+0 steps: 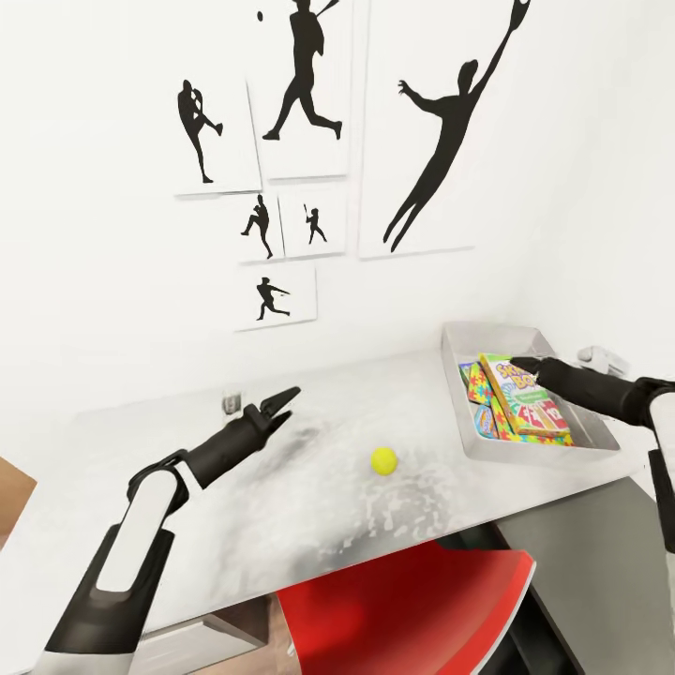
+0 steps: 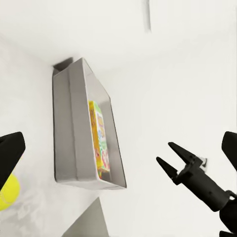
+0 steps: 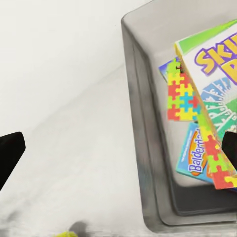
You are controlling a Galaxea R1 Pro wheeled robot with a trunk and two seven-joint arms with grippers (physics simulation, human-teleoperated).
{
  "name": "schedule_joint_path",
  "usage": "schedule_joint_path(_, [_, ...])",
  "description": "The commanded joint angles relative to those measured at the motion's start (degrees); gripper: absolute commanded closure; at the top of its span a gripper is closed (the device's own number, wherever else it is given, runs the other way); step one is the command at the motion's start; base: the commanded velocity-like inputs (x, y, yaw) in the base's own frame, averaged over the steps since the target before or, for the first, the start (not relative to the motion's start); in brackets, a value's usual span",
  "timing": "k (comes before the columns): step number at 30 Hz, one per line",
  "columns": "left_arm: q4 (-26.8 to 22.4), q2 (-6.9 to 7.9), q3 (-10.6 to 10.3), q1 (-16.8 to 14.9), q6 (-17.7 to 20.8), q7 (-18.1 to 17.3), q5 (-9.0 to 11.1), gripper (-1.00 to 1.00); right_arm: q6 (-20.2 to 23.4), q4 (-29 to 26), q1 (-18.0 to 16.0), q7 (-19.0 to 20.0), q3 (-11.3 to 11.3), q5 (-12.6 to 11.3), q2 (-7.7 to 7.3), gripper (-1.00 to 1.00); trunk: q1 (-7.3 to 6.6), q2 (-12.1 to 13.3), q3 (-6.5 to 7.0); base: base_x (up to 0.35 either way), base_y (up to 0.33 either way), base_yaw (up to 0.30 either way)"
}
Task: Put all the toys in the child's room - the three board games (two on the bed and one on the table), the two jigsaw puzzles on the table, and the tennis ball on the table - inside the toy box on the table in the child's room.
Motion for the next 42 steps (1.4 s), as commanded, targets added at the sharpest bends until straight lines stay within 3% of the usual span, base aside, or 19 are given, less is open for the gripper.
schedule_joint_path(1, [-0.15, 0.20, 0.80, 0.15, 0.63, -0.35, 0.33, -1.00, 0.21, -0.18, -0.07, -0.59, 1.55, -0.43, 0.10, -1.00, 0.03, -0.11, -0.10, 0.000, 0.000, 0.000])
schedule_joint_path(3, [-0.39, 0.45, 2.63, 0.51, 1.53, -0.72, 0.83, -1.00, 0.21, -0.38, -0.13, -0.65, 4.72, -0.35, 0.31, -1.00, 0.03, -0.11, -0.10, 0.000, 0.000, 0.000])
schedule_joint_path(4, [-0.39, 0.45, 2.63, 0.51, 1.53, -0.72, 0.83, -1.00, 0.21, -0.38, -0.13, -0.65, 4.72, -0.35, 0.31, -1.00, 0.03, -0.11, -0.10, 0.000, 0.000, 0.000])
schedule_joint_path(10, [-1.24, 0.82, 8.81, 2.05, 5.26, -1.48, 2.57, -1.00, 0.21, -0.58, -0.92, -1.17, 12.35, 0.08, 1.28, -1.00, 0.03, -0.11, -0.10, 0.000, 0.000, 0.039])
schedule_joint_path(14, [-1.52, 0.98, 10.32, 2.34, 7.24, -1.66, 3.25, -1.00, 0.21, -0.58, -1.29, -1.36, 14.50, 0.59, 2.09, -1.00, 0.03, -0.11, -0.10, 0.000, 0.000, 0.155])
schedule_joint_path(19, [-1.67, 1.09, 11.19, 2.49, 8.30, -1.75, 3.59, -1.00, 0.21, -0.57, -1.51, -1.48, 15.66, 1.86, 2.91, -1.00, 0.03, -0.11, -0.10, 0.000, 0.000, 0.225])
schedule_joint_path(24, [-1.68, 1.10, 11.69, 2.51, 9.19, -1.68, 3.84, -1.00, 0.21, -0.56, -1.68, -1.57, 16.48, 5.73, 4.44, -1.00, 0.03, -0.11, -0.10, 0.000, 0.000, 0.264])
schedule_joint_path(32, [-1.71, 1.05, 11.64, 2.47, 9.50, -1.45, 3.93, -1.00, 0.21, -0.55, -1.68, -1.58, 16.66, 9.56, 5.72, -1.00, 0.03, -0.11, -0.10, 0.000, 0.000, 0.156])
schedule_joint_path(42, [-1.66, 1.04, 11.61, 2.47, 9.54, -1.30, 3.95, -1.00, 0.21, 0.05, -1.68, -1.64, 16.87, 10.70, 6.15, -1.00, 0.03, -0.11, -0.10, 0.000, 0.000, 0.036])
